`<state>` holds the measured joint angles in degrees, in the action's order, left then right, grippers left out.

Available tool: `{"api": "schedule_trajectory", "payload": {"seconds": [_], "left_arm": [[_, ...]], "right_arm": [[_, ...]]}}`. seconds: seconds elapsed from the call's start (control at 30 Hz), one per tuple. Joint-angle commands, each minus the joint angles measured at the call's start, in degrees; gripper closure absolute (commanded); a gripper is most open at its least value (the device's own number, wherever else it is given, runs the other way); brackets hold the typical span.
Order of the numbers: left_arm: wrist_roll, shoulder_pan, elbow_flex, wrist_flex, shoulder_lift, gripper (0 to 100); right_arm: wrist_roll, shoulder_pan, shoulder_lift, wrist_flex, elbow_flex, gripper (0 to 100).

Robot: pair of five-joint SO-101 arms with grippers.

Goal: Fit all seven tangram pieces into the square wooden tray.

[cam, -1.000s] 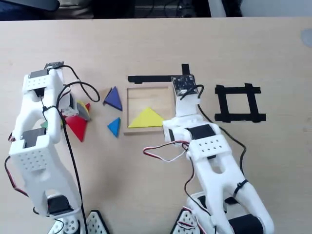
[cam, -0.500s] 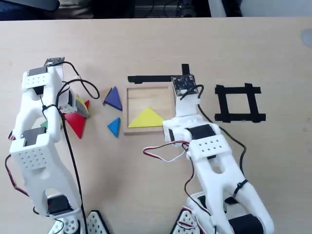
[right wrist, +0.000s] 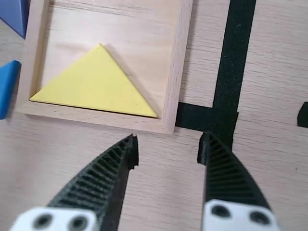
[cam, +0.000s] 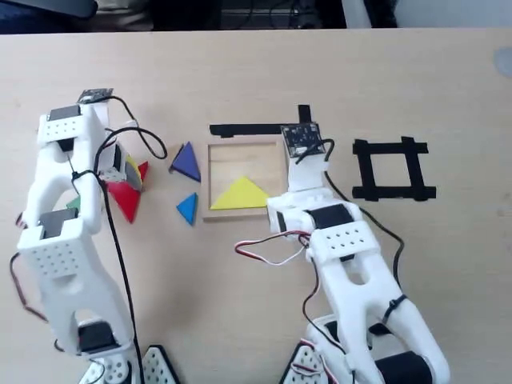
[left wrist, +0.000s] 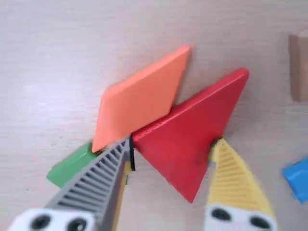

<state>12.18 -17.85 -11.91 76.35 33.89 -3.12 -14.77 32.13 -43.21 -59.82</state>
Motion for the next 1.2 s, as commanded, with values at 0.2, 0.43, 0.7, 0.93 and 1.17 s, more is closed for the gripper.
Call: {"api": "schedule_trajectory", "payload": {"seconds": [0.2,0.43,0.7,0.93,1.17], "left_arm": [[0.7,0.92,-2.33,2.46,2.9,82],[0.7,1.01,-2.42,2.55,2.9,82],[0.7,0.66,-5.05,7.3,3.6,72],[4.13,-0.48,-4.79,9.23,3.6,71],[5.27,-0.4,-4.7,10.55,2.99,71]], "right_arm": [[0.62,0.44,1.54,0.88,0.13,78.3],[0.62,0.44,1.54,0.88,0.13,78.3],[0.62,0.44,1.54,0.79,0.13,78.3],[0.62,0.44,1.54,0.88,0.04,78.3],[0.62,0.44,1.54,0.97,-0.31,78.3]]}}
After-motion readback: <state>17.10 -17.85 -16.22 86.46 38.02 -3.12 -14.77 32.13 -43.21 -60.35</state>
